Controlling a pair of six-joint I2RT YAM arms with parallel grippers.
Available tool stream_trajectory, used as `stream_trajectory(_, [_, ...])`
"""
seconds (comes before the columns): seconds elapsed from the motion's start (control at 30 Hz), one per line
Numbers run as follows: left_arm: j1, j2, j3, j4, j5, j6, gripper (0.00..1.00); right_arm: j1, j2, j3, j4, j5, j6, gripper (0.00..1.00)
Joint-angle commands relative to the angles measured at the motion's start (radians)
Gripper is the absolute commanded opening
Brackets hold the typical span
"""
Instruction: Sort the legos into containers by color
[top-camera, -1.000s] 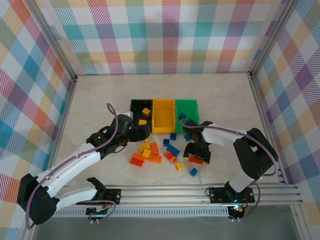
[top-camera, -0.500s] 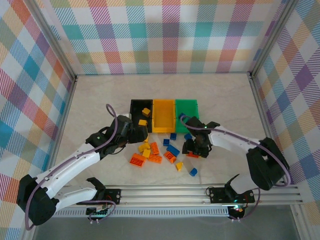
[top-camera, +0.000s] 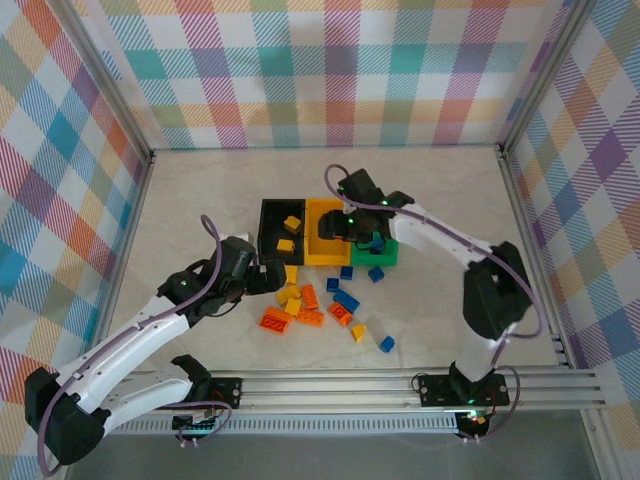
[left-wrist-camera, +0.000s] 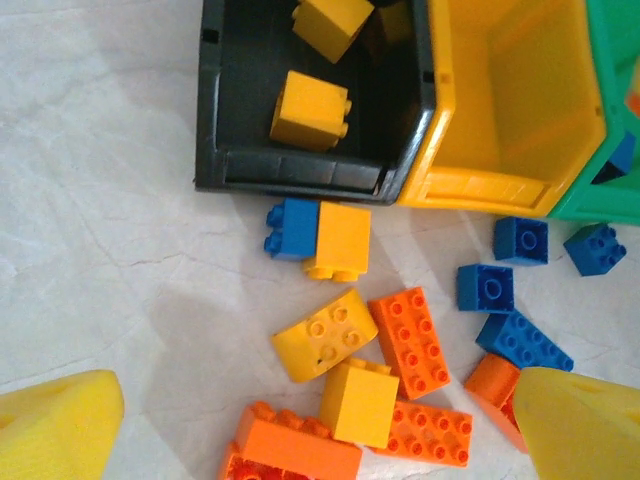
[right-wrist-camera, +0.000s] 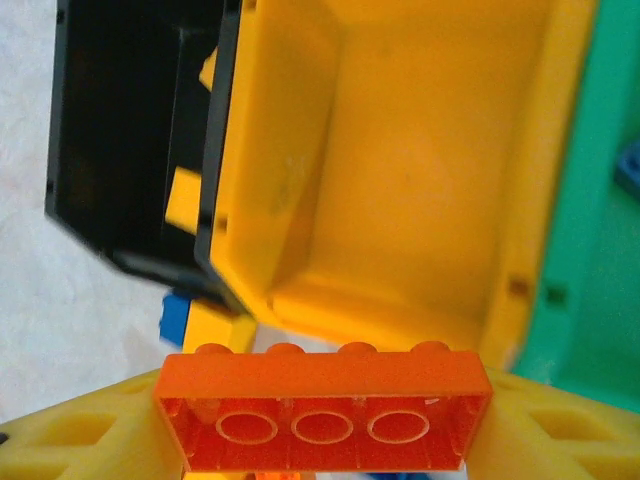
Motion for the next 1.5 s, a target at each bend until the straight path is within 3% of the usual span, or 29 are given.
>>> stream_trajectory(0.0, [-0.005, -0.031, -0.006, -0.065, 0.014, -0.009, 1.0, -0.001, 0.094, 0.108, -0.01, 0.032, -0.032, 0.67])
stream_trajectory(0.2, [-0.007, -0.034, -0.02, -0.106, 0.053, -0.005, 1.0, -0.006, 0.202, 0.252, -0.052, 0.06, -0.021, 0.8])
stream_trajectory(0.4, [-0.027, -0.033, -0.041, -0.117, 0.117, -0.012, 0.95, -0.007, 0.113, 0.19, -0.005, 0.057, -0.013, 0.82])
stream_trajectory(0.63, [-0.209, 0.066, -0.107, -0.076, 0.061, -0.08, 0.87, -0.008, -0.057, -0.038, 0.097, 0.039, 0.028, 0.82])
stream_trajectory(0.8, [-0.297, 0.144, -0.123, -0.061, 0.0, -0.11, 0.93, -0.01, -0.136, -0.138, 0.129, 0.042, 0.046, 0.82])
stream_trajectory(1.23, [-0.31, 0.352, -0.188, 0.078, -0.101, -0.086, 0.92, -0.05, -0.222, -0.203, 0.155, 0.037, 0.073, 0.83])
stream_trajectory(1.47, [-0.311, 0.423, -0.201, 0.135, -0.105, -0.083, 0.76, -0.067, -0.248, -0.225, 0.156, 0.039, 0.079, 0.83])
